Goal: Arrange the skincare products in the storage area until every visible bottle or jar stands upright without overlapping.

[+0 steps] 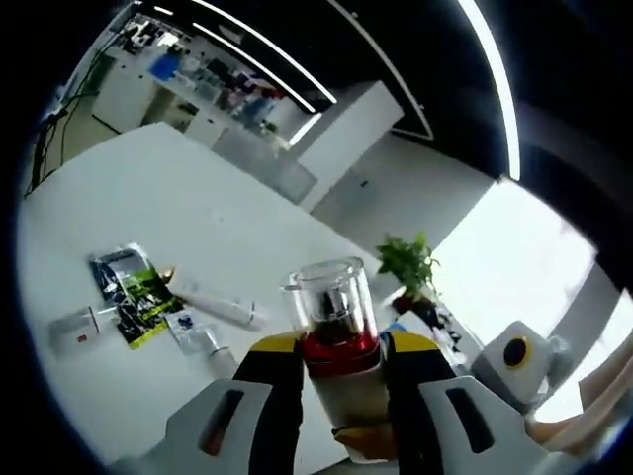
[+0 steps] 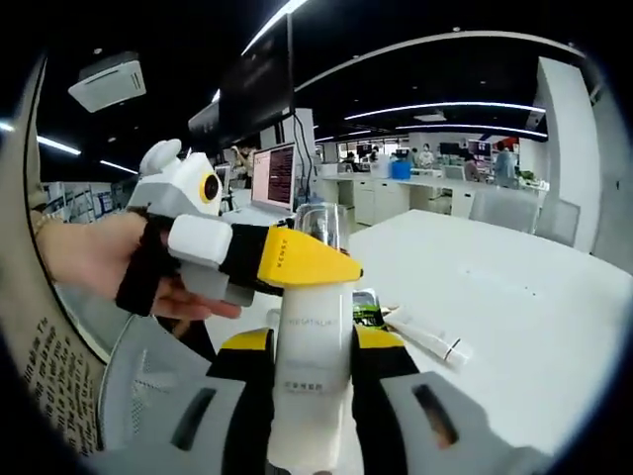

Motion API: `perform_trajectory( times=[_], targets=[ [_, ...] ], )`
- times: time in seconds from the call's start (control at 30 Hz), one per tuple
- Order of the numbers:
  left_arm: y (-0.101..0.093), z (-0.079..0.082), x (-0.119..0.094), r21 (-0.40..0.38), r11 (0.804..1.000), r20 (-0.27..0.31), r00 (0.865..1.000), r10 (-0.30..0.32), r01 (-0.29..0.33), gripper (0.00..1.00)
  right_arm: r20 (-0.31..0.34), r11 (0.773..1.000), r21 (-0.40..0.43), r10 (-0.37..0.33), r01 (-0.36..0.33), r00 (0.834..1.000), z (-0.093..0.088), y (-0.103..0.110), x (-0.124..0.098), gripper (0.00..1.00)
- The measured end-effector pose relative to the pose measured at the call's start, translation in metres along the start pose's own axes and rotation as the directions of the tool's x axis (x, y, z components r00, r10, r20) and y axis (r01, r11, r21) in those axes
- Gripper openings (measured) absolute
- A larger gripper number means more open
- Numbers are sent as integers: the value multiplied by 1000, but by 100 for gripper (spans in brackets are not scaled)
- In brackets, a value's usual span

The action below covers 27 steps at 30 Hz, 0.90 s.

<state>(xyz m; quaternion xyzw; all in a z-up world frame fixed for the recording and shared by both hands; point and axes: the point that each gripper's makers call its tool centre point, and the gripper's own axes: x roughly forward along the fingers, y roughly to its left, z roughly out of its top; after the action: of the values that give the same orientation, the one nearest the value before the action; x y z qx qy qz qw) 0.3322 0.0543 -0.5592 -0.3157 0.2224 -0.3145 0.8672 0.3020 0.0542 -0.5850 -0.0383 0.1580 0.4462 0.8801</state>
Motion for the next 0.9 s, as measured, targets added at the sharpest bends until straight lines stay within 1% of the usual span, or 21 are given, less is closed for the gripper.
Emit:
perform_trajectory(
  times=[0.03,0.1,0.13,0.17,0.2,0.23,0.27,0.3,0.33,0.37,0.47,0.53,0.6,0.63,0.67,0.7,0.77,0.8,0.83,0.87,0.9],
  targets=[
    [-1,0,1,-1,1000,-3,1000,-6,6,27,16,1000,16,-3,3,1000,1,-3,-2,29],
    [-10,0,6,30,998,-28,999,-46,47,26,26,1000,14,10,-10,1000,0,-6,-6,29],
    [-17,-2,10,92,993,-50,996,-74,79,25,29,999,36,18,-19,999,0,-9,-10,29],
    [-22,-2,12,141,985,-58,994,-91,99,25,31,999,32,21,-22,999,0,-12,-12,29],
    [-27,-3,14,188,975,-72,991,-109,120,25,31,999,31,28,-29,999,0,-14,-15,29],
    [-33,-6,17,248,958,-103,987,-122,144,25,30,998,36,43,-44,999,0,-16,-19,29],
    [-36,-8,19,265,951,-120,984,-133,161,25,32,998,38,53,-54,998,0,-17,-21,29],
    [-42,-11,23,272,942,-148,976,-160,196,24,41,997,29,68,-69,997,2,-18,-24,30],
    [-46,-12,25,271,937,-163,970,-180,219,24,45,997,18,80,-81,996,2,-19,-26,31],
    [-51,-14,28,274,928,-189,960,-207,254,24,49,995,12,93,-94,994,3,-20,-29,31],
    [-61,-15,34,309,896,-235,939,-252,318,24,79,993,32,107,-110,991,5,-27,-37,32],
    [-67,-17,38,329,870,-278,918,-282,367,24,102,990,46,126,-131,987,6,-31,-43,32],
    [-76,-22,41,360,828,-328,889,-320,431,24,113,984,58,160,-167,981,7,-34,-49,32],
    [-81,-25,41,374,799,-361,867,-342,471,24,115,980,61,181,-189,977,6,-34,-53,32],
    [-85,-28,42,380,781,-382,853,-356,496,24,116,977,65,195,-204,974,6,-34,-56,32],
    [-90,-31,42,384,758,-407,834,-373,527,24,116,972,67,215,-224,970,5,-34,-59,32],
    [-97,-36,44,386,725,-440,805,-399,571,24,116,970,62,226,-234,967,5,-35,-62,32],
    [-101,-41,45,389,694,-472,778,-414,606,24,109,967,58,242,-249,964,3,-35,-65,32],
    [-104,-44,46,394,676,-490,764,-419,623,24,105,966,57,247,-254,963,2,-35,-66,32],
    [-106,-48,48,404,647,-519,744,-421,647,24,95,965,54,250,-256,964,0,-35,-67,32],
    [-106,-50,49,407,637,-531,737,-419,655,24,90,967,51,246,-251,965,-1,-36,-68,31]
  ],
)
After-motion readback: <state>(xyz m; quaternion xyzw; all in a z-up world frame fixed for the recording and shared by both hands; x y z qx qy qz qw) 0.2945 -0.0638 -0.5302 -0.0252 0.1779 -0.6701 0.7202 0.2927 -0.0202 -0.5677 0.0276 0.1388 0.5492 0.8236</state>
